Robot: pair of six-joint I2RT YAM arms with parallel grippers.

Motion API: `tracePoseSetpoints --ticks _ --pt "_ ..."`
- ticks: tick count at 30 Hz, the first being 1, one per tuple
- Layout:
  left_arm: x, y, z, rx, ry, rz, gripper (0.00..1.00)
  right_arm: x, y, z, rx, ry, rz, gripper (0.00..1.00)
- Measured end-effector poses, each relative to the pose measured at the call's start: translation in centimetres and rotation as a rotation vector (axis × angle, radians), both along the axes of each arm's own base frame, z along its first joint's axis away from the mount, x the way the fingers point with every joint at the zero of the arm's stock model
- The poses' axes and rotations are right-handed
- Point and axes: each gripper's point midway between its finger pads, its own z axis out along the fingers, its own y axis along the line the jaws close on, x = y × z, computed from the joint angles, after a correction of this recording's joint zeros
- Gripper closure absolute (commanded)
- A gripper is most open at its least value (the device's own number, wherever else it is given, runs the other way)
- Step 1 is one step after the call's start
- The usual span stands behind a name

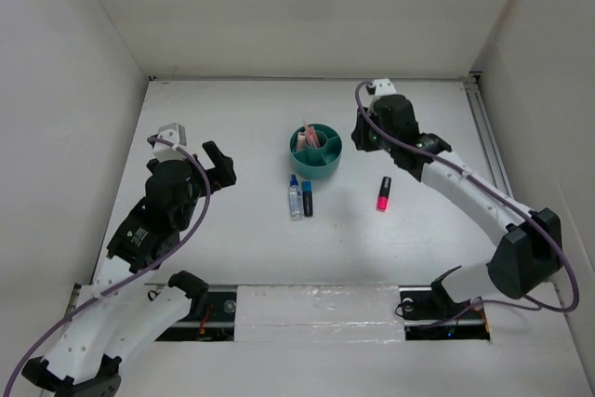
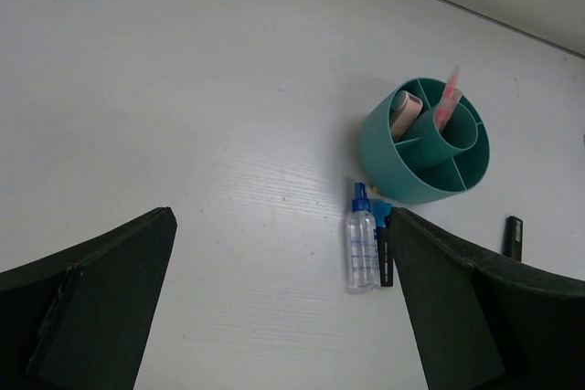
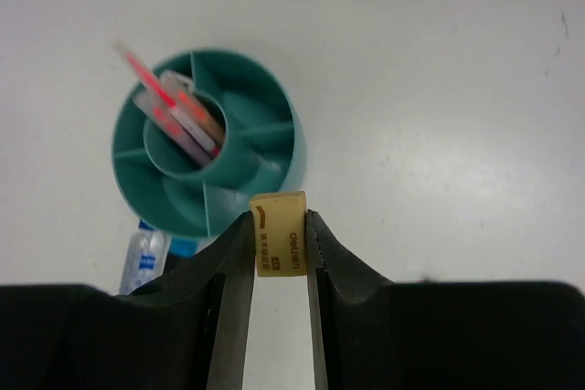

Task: Sort the stationery into containers
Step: Place the stationery into the container

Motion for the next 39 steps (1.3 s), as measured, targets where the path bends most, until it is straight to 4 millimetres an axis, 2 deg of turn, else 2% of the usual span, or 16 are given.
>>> tracePoseSetpoints --ticks 3,6,8,11,16,20,25,31,39 --pt "0.0 0.0 -0.1 -0.001 0.000 0.000 0.00 3.0 0.8 2.9 0.008 -0.077 0.078 1.00" --pt "0.0 0.0 -0.1 -0.002 -0.002 0.000 0.00 5.2 3.2 3.8 -0.008 -0.126 0.224 1.00" --pt "0.0 0.0 0.0 -0.004 -0.004 0.000 0.00 6.1 4.7 3.1 -0.028 -0.127 0.320 1.00" --pt "0.0 0.0 0.0 -0.004 -0.005 -0.001 0.00 7.0 5.9 0.9 -0.047 -0.101 0.413 1.00" --pt "-0.1 0.0 0.1 -0.007 -0.008 -0.003 0.00 8.5 5.9 -2.0 -0.040 -0.048 0.480 1.00" --pt "0.0 -0.1 0.2 -0.010 -0.012 -0.006 0.00 9.9 5.6 -2.6 -0.039 -0.043 0.492 1.00" --pt "0.0 -0.1 0.2 -0.011 -0.013 -0.006 0.00 11.2 6.7 -3.0 -0.029 -0.050 0.535 1.00" --pt "0.0 -0.1 0.2 -0.011 -0.013 -0.006 0.00 11.0 7.0 -5.1 -0.023 -0.004 0.559 1.00" --pt "0.1 -0.2 0.1 -0.007 -0.007 -0.007 0.00 10.7 7.1 -5.5 -0.023 0.005 0.563 1.00"
